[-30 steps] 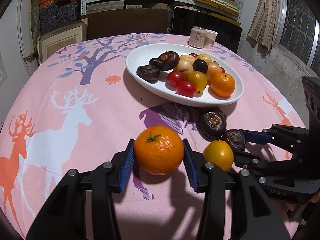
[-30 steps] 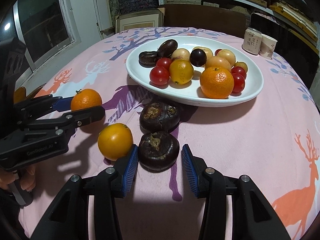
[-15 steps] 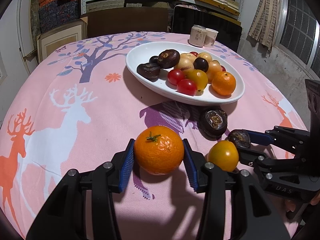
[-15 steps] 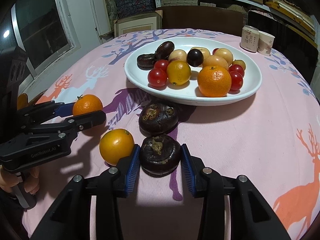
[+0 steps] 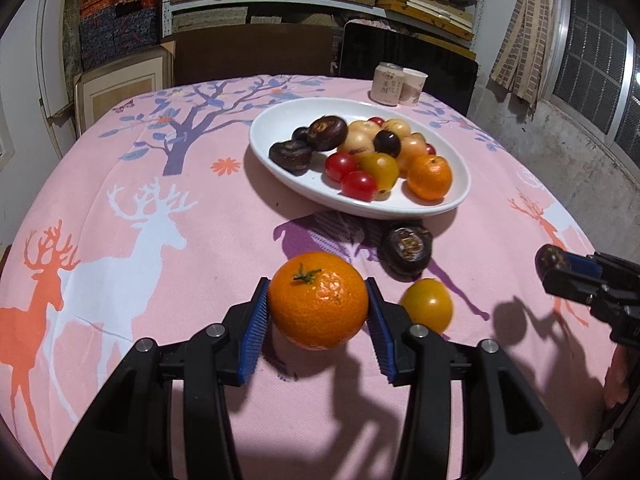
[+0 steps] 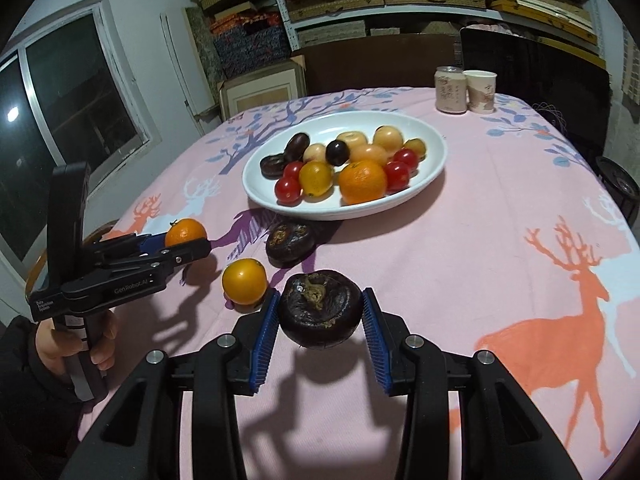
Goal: Organize fruits
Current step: 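Release the mandarin in the plate with the left tool while the right tool drops the plum there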
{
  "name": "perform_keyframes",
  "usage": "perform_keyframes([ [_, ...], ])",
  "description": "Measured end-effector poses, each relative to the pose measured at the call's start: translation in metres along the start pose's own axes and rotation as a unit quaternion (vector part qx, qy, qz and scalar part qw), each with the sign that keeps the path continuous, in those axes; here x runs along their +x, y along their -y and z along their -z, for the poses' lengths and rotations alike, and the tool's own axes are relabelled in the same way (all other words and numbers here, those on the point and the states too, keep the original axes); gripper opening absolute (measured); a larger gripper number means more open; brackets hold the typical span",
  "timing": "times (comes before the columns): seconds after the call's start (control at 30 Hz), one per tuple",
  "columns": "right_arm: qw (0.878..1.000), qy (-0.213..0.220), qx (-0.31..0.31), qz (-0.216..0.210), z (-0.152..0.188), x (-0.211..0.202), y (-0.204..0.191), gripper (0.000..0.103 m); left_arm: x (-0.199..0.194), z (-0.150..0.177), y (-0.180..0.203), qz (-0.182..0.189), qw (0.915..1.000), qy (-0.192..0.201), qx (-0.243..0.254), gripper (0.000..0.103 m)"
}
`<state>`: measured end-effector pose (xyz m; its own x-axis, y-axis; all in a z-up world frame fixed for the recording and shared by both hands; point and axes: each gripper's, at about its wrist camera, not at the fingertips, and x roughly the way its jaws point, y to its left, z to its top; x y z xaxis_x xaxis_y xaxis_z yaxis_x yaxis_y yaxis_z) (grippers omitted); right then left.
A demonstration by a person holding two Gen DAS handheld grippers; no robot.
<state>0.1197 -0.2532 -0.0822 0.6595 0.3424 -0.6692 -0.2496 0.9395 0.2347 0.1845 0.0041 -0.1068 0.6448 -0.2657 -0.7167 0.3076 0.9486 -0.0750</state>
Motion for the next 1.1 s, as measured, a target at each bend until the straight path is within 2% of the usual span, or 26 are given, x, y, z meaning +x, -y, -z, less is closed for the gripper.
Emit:
perform_keyframes([
  [0.17,1.0,0.01,0.016,0.004,-0.013,-0.009,0.016,0.042,-0.011,-0.008,0.01,0.005,1.0,0.005,0.006,0.045],
  [0.37,0.999,0.025,0.034,-0.001,-0.049,-0.006,0.029,0.042,-0.003,-0.047,0.019,0.002,0.9999,0.011,0.01,0.045],
  [0.6,0.998,0.024,0.054,0.0,-0.103,0.038,0.039,0.042,0.05,-0.091,0.022,-0.011,0.9999,-0.009,0.006,0.045],
  [0.83,0.999,0.008,0.04,0.01,-0.142,0.095,0.029,0.042,0.091,-0.103,0.02,-0.02,0.9994,-0.029,0.006,0.046],
  [0.9,0.999,0.003,0.041,0.004,-0.146,0.106,0.028,0.042,0.094,-0.104,0.017,-0.022,0.9994,-0.027,0.003,0.046],
  [0.97,0.999,0.003,0.04,0.01,-0.146,0.111,0.028,0.045,0.092,-0.104,0.014,-0.021,0.9995,-0.024,-0.002,0.05],
  [1.03,0.999,0.008,0.042,0.006,-0.143,0.107,0.028,0.047,0.085,-0.103,0.013,-0.025,0.9996,-0.012,-0.001,0.06],
  [1.1,0.999,0.012,0.042,0.006,-0.137,0.098,0.027,0.047,0.074,-0.101,0.014,-0.026,0.9997,0.0,0.003,0.06],
])
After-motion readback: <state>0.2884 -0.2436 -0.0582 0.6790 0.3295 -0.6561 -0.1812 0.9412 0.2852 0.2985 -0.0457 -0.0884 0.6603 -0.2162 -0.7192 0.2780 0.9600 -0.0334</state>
